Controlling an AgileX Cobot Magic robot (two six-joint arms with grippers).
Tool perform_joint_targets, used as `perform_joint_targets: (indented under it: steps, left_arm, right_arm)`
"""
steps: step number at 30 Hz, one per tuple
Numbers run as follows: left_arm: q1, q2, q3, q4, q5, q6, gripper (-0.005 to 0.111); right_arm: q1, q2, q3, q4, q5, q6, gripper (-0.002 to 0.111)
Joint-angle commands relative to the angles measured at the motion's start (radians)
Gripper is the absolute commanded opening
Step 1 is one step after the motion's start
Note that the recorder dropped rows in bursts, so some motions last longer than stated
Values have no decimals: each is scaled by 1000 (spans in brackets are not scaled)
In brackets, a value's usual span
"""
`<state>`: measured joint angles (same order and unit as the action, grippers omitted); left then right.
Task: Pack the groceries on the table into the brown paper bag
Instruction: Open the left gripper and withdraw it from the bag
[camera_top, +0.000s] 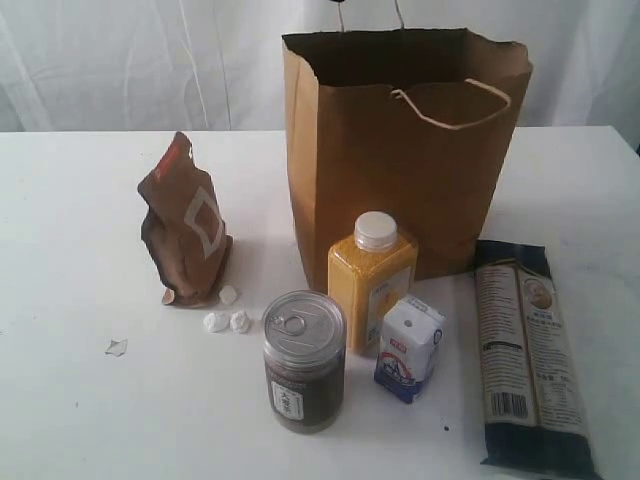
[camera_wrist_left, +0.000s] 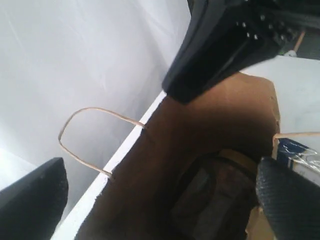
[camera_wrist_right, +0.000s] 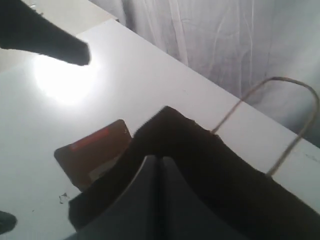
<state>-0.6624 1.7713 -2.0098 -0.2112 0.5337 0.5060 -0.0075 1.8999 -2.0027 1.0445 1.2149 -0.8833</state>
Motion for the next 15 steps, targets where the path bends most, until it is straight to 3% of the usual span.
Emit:
perform_joint_targets:
  steps: [1, 10, 15]
  left_arm:
    - [0, -16, -2, -9, 113, -9, 104]
    - [0, -40, -4, 53, 200, -20, 103]
    - [0, -114, -4, 171, 196, -129, 90]
  right_arm:
    - [-83, -23, -1, -166, -70, 138, 0]
    - [-291, -46, -1, -305, 6, 237, 0]
    - [-375, -77, 2, -331, 6, 292, 0]
